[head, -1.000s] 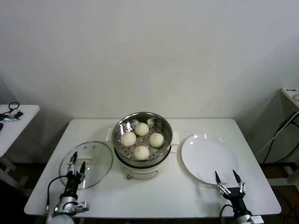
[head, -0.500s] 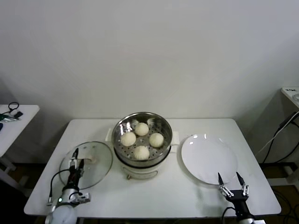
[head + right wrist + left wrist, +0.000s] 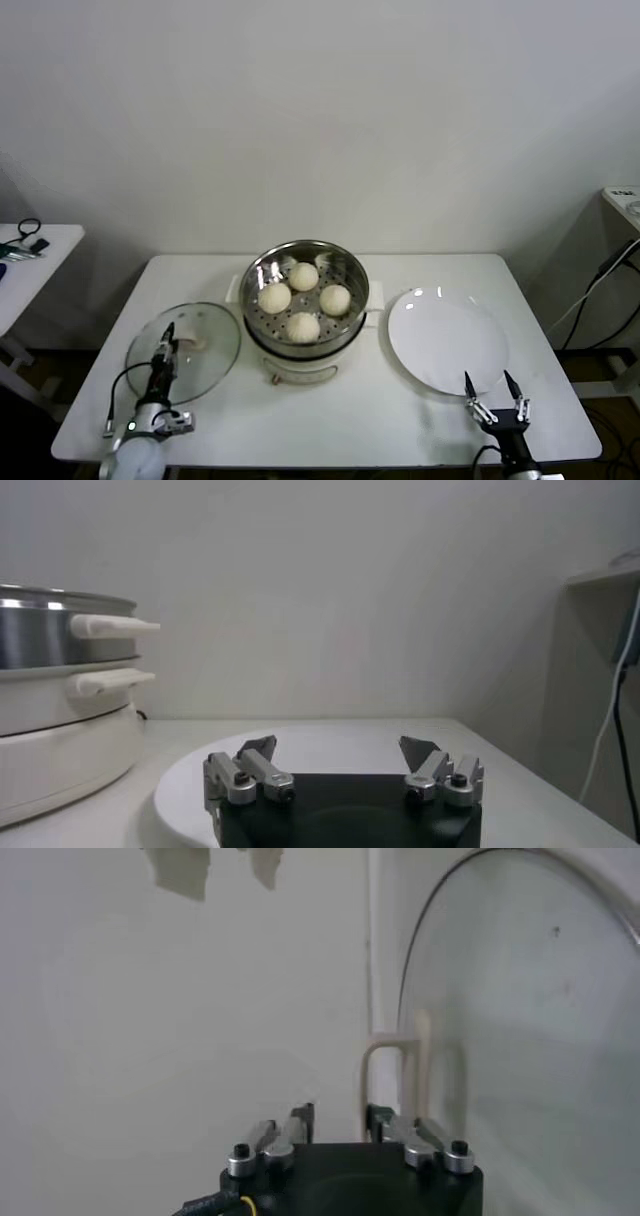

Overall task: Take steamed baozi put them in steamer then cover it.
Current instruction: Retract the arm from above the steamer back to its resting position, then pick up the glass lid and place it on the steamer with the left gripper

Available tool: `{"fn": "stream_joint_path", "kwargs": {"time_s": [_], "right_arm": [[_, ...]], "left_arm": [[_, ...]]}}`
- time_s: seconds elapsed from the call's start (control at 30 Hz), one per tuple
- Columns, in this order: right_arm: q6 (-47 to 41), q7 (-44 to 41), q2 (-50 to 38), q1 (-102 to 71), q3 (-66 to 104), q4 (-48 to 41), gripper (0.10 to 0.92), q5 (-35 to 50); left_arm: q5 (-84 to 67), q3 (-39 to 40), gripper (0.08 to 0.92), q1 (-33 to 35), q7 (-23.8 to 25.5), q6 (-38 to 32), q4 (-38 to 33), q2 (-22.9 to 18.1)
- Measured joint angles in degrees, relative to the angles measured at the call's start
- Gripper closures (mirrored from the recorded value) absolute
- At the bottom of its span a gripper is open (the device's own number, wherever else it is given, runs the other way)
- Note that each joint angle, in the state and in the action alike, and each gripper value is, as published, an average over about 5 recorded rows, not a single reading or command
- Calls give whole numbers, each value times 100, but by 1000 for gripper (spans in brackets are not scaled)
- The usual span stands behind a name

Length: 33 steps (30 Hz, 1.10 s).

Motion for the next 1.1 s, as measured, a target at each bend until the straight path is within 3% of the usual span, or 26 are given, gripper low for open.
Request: {"fn": "stream_joint_path", "kwargs": {"time_s": [0.3,0.57,1.1], "right_arm": [[-52,5,15,7,20,89,203,-2],[-130,34,-4,-4,60,182,203,-19],[-261,191,-14,26,98,315,203,-291]], "left_arm": [[-42,17,862,73,78,62,-166,51],[-346,73,867,261,434,373,-899,230],[-1238,306,867,405,2022,2217,-3336,1006]]}}
